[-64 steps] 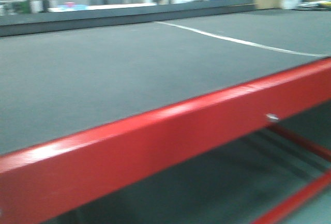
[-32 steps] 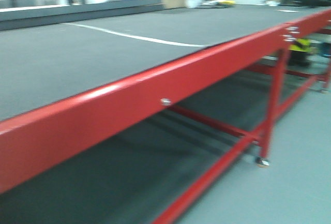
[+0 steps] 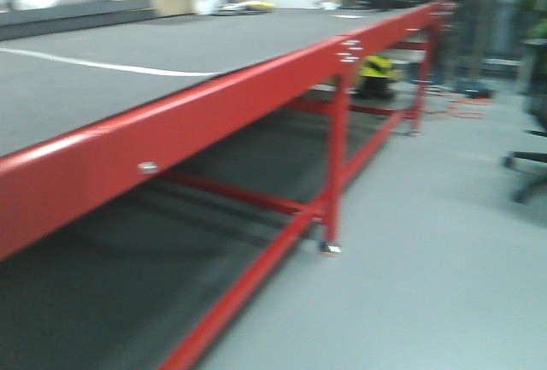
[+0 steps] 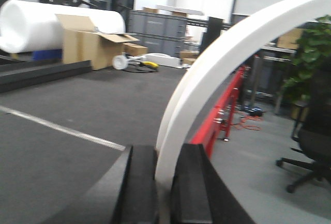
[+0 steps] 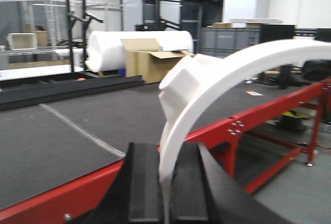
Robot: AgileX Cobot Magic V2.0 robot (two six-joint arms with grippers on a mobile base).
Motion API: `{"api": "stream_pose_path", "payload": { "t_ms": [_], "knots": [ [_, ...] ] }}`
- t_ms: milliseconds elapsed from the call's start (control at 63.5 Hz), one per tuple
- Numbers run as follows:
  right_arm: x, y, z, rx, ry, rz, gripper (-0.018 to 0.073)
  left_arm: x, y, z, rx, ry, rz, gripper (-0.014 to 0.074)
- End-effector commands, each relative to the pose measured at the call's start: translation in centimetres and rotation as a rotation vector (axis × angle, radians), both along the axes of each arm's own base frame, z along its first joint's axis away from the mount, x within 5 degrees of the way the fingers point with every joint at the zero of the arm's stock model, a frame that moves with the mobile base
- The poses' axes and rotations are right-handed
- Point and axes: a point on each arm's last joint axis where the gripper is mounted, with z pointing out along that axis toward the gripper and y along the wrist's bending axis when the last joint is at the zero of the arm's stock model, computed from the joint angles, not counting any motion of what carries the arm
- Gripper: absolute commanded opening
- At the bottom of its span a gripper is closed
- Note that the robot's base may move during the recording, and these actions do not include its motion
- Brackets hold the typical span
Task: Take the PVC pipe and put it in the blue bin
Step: 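Drive the base away from the table holding the clamp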
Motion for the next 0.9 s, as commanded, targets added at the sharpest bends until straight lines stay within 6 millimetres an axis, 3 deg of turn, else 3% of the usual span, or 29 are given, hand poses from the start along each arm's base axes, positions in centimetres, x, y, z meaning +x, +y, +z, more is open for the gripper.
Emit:
{"api": "stream_pose_path", "payload": {
  "t_ms": [0,882],
  "knots": [
    [-0.19,-0.03,0.31,-0.005,-0.034,-0.001,-0.0155,-0.22,-0.06,0.36,-0.004,-0.036,-0.008,-0.0111],
    [-0.19,-0.03,0.31,-0.005,-0.034,-0.001,-0.0155,-0.22,-0.06,0.36,-0.004,-0.036,-0.008,-0.0111]
  ]
}}
